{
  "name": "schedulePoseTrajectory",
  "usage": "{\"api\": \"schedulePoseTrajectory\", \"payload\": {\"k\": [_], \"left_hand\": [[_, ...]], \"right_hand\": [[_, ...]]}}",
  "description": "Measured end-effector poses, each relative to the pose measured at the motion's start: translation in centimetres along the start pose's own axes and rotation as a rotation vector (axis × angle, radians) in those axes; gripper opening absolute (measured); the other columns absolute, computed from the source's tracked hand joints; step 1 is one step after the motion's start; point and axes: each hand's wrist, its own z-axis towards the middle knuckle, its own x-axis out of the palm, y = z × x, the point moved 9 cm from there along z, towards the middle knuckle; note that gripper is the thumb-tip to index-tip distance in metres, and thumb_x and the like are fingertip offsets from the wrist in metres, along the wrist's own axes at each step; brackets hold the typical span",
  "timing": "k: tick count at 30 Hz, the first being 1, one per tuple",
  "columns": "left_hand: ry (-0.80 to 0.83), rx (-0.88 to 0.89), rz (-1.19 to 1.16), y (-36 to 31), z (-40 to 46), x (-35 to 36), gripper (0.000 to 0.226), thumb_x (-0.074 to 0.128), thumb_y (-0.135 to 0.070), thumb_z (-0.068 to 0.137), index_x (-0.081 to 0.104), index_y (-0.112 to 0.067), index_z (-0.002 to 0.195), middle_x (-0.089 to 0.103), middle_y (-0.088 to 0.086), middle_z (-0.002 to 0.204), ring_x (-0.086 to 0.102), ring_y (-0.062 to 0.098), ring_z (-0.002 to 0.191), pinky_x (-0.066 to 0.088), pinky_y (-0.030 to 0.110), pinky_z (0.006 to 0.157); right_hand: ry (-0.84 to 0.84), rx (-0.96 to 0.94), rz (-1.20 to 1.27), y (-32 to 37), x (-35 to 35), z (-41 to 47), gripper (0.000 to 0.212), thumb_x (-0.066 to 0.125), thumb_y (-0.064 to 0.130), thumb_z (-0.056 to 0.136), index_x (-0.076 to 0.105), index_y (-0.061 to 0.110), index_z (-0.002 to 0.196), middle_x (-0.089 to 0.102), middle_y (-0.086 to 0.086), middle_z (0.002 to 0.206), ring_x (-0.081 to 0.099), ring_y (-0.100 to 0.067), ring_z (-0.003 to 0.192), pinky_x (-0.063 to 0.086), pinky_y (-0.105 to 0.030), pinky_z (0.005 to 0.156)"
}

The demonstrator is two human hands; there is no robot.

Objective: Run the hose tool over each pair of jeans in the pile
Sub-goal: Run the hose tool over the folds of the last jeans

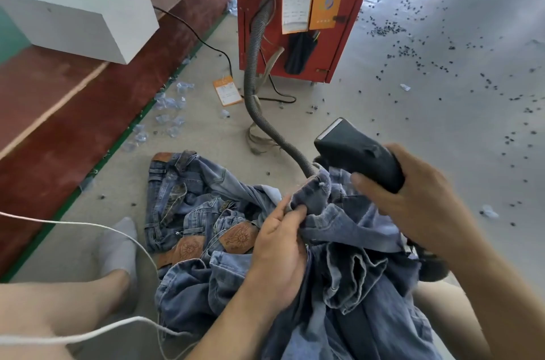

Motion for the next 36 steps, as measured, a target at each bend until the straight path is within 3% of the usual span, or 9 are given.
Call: {"api": "schedulePoseTrajectory", "payload": {"k": [3, 8, 14, 18, 23, 26, 29, 33, 36], "left_hand": [[-0.022, 0.011, -0.019, -0.6, 0.4, -0.4, 0.038, 0.045, -0.004, 0.102, 0.082, -0.013, 0.098, 0.074, 0.021, 0.114, 0.075, 0.028, 0.099, 0.061, 0.035, 0.080], [0.019, 0.031, 0.053, -0.8, 0.5, 0.0, 0.039, 0.043, -0.005, 0.104, 0.080, -0.014, 0.108, 0.073, 0.021, 0.118, 0.075, 0.027, 0.103, 0.061, 0.032, 0.080], [0.053, 0.096, 0.201, -1.4, 0.3, 0.9, 0.049, 0.039, -0.002, 0.106, 0.081, -0.029, 0.110, 0.076, 0.007, 0.118, 0.072, 0.018, 0.111, 0.058, 0.024, 0.085], [0.004, 0.073, 0.134, -1.4, 0.5, -0.1, 0.046, 0.043, 0.001, 0.104, 0.083, -0.020, 0.100, 0.077, 0.013, 0.113, 0.075, 0.021, 0.101, 0.060, 0.026, 0.078], [0.004, 0.039, 0.103, -1.0, 0.5, -0.1, 0.038, 0.044, -0.002, 0.103, 0.080, -0.012, 0.107, 0.074, 0.019, 0.118, 0.074, 0.025, 0.105, 0.060, 0.030, 0.082], [0.028, 0.021, 0.157, -0.5, 0.3, 0.0, 0.036, 0.047, -0.005, 0.101, 0.079, -0.016, 0.113, 0.074, 0.017, 0.120, 0.072, 0.025, 0.110, 0.059, 0.031, 0.087], [-0.002, 0.090, 0.445, -0.7, -0.3, -0.4, 0.044, 0.046, -0.005, 0.105, 0.079, -0.033, 0.112, 0.078, 0.005, 0.113, 0.072, 0.019, 0.110, 0.056, 0.030, 0.093], [0.104, 0.307, 0.929, -0.6, -2.7, 2.5, 0.048, 0.047, -0.016, 0.107, 0.060, -0.057, 0.129, 0.071, -0.008, 0.106, 0.067, 0.003, 0.077, 0.052, 0.012, 0.065], [0.325, 0.535, 1.318, 2.3, -5.1, 6.1, 0.054, 0.049, -0.025, 0.101, 0.042, -0.042, 0.153, 0.045, -0.018, 0.150, 0.045, -0.003, 0.129, 0.035, 0.016, 0.111]], "right_hand": [[0.011, -0.017, -0.003, -1.1, -2.0, 0.1, 0.021, 0.075, 0.045, 0.080, 0.058, 0.052, 0.090, 0.065, 0.020, 0.070, 0.062, -0.004, 0.060, 0.045, -0.017, 0.053], [0.273, -0.029, -0.075, -1.7, 1.0, -1.5, 0.027, 0.080, 0.036, 0.081, 0.062, 0.047, 0.097, 0.066, 0.016, 0.072, 0.062, -0.005, 0.063, 0.046, -0.016, 0.059], [0.111, -0.059, -0.046, 0.4, 1.1, -0.5, 0.019, 0.076, 0.043, 0.079, 0.064, 0.039, 0.094, 0.064, 0.015, 0.073, 0.061, -0.005, 0.066, 0.046, -0.020, 0.063], [-0.010, -0.013, 0.011, -0.1, -1.3, -0.1, 0.017, 0.077, 0.040, 0.079, 0.062, 0.040, 0.086, 0.062, 0.017, 0.067, 0.057, -0.005, 0.059, 0.043, -0.016, 0.057], [0.223, 0.015, -0.050, -0.9, -0.4, -1.1, 0.023, 0.079, 0.035, 0.078, 0.065, 0.044, 0.093, 0.065, 0.015, 0.067, 0.061, -0.005, 0.060, 0.045, -0.016, 0.058], [0.195, -0.022, -0.052, 0.2, 1.0, -1.0, 0.021, 0.076, 0.043, 0.078, 0.065, 0.039, 0.095, 0.066, 0.015, 0.072, 0.062, -0.005, 0.066, 0.045, -0.018, 0.060], [0.014, -0.007, -0.001, 0.7, -0.2, 0.0, 0.018, 0.076, 0.048, 0.080, 0.061, 0.046, 0.090, 0.065, 0.022, 0.074, 0.061, -0.002, 0.066, 0.041, -0.018, 0.054], [-0.093, 0.309, 0.226, -3.6, -2.8, 0.3, 0.027, 0.082, 0.058, 0.071, 0.072, 0.034, 0.078, 0.070, 0.007, 0.063, 0.062, -0.007, 0.050, 0.054, -0.042, 0.063], [-0.012, 0.489, 0.371, -5.5, -1.8, -0.9, 0.049, 0.084, 0.066, 0.053, 0.074, 0.023, 0.075, 0.069, -0.001, 0.061, 0.063, -0.017, 0.054, 0.055, -0.050, 0.066]]}}
